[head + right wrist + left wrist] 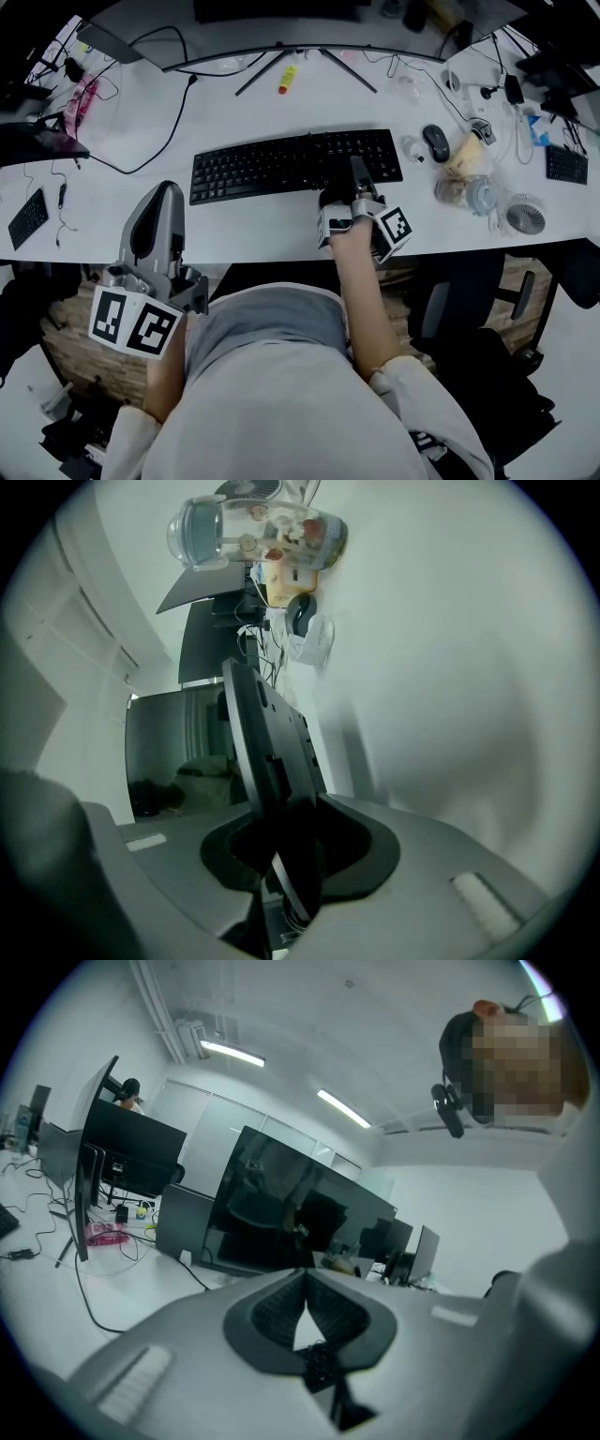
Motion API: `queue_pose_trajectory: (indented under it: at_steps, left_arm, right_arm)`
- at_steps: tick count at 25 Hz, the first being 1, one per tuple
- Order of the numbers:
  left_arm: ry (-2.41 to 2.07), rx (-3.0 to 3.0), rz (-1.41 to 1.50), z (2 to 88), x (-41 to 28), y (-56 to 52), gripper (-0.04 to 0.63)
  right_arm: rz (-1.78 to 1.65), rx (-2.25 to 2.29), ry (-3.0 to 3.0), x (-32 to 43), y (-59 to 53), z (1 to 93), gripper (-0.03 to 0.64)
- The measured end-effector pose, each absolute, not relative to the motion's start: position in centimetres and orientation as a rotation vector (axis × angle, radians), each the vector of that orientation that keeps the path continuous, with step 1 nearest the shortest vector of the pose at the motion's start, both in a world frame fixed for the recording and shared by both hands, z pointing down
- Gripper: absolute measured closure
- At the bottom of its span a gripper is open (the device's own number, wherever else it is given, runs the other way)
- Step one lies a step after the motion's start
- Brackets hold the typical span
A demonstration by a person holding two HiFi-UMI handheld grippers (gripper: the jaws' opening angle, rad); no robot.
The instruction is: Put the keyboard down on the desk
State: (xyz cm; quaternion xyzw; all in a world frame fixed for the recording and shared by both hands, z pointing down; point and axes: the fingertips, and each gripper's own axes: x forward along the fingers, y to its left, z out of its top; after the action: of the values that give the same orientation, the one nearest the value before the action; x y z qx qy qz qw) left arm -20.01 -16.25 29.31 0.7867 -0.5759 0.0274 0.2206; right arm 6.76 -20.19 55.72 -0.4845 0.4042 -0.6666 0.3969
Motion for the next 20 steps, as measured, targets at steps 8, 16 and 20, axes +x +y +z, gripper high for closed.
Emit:
queue_pose_trajectory:
  at_steps: [8,16,20]
  left_arm:
    - [-1.566,2.165,0.091,30.2,-19.3,-16.2,0.595]
    - [-1.569,2.154,0.085,30.4,-19.4,-16.0,0.595]
    - [-1.565,2.155,0.085,30.4,-19.2,-16.1,0.595]
  right_arm:
    - [-1.727,-1.229,0.936,7.0,-19.6,57.5,0.531]
    - [-1.739,-1.235,0.915,6.8,-19.6,58.1,0.532]
    - [-1.740,-1.237,0.905,6.8,-19.7,58.2,0.532]
